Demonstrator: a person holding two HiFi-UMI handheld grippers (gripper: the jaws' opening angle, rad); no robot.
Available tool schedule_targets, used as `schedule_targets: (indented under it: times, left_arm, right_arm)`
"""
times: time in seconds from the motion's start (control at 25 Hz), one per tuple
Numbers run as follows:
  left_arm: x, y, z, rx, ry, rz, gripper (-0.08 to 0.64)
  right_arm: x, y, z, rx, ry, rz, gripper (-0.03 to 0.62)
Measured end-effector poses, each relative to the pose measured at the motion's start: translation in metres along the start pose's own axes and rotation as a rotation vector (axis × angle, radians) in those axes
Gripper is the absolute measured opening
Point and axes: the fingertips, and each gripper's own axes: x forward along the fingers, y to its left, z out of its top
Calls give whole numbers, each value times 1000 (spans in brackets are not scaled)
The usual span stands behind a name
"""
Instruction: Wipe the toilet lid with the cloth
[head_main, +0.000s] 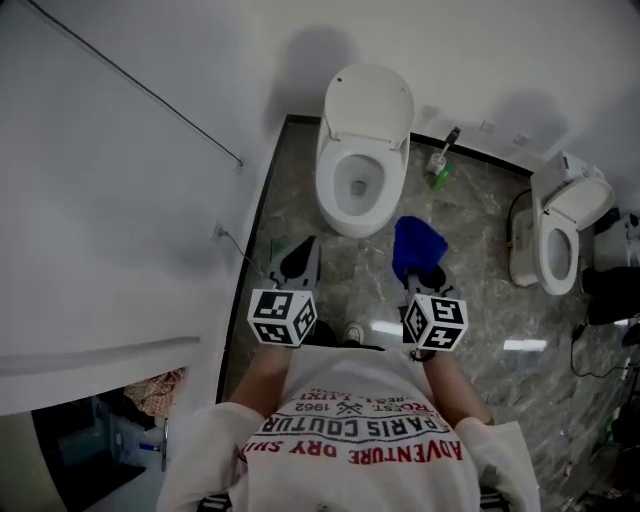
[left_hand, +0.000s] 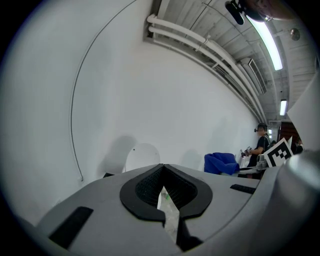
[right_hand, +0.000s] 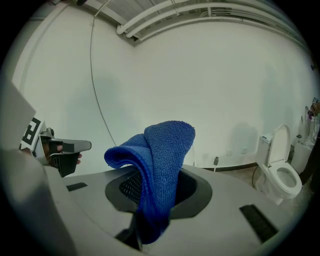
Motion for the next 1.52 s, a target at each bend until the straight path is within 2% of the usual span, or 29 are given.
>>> schedule_targets:
  times: [0.2, 0.44, 0.72, 1.04, 1.2, 1.32, 1.52]
  left_arm:
    - [45, 11, 2, -5, 38, 25, 6]
    - [114, 51, 10, -19, 53, 34, 6]
    - [242, 110, 50, -23, 56, -47, 6]
    - [386, 210, 86, -27, 103, -148, 6]
    - [444, 241, 99, -51, 134, -178, 6]
    - [477, 256, 102, -50, 144, -196, 6]
    - [520, 275, 98, -44, 143, -201, 6]
  right_arm:
    - [35, -34, 9, 38, 7, -14, 98]
    - [97, -59, 18, 44, 19, -56, 98]
    - [207, -87, 56, 51, 40, -137, 98]
    - [368, -90, 110, 104, 39, -191, 98]
    - [426, -95, 130, 115, 55, -213, 98]
    - [463, -97, 140, 103, 58, -207, 98]
    - [527, -99, 148, 90, 53, -152, 98]
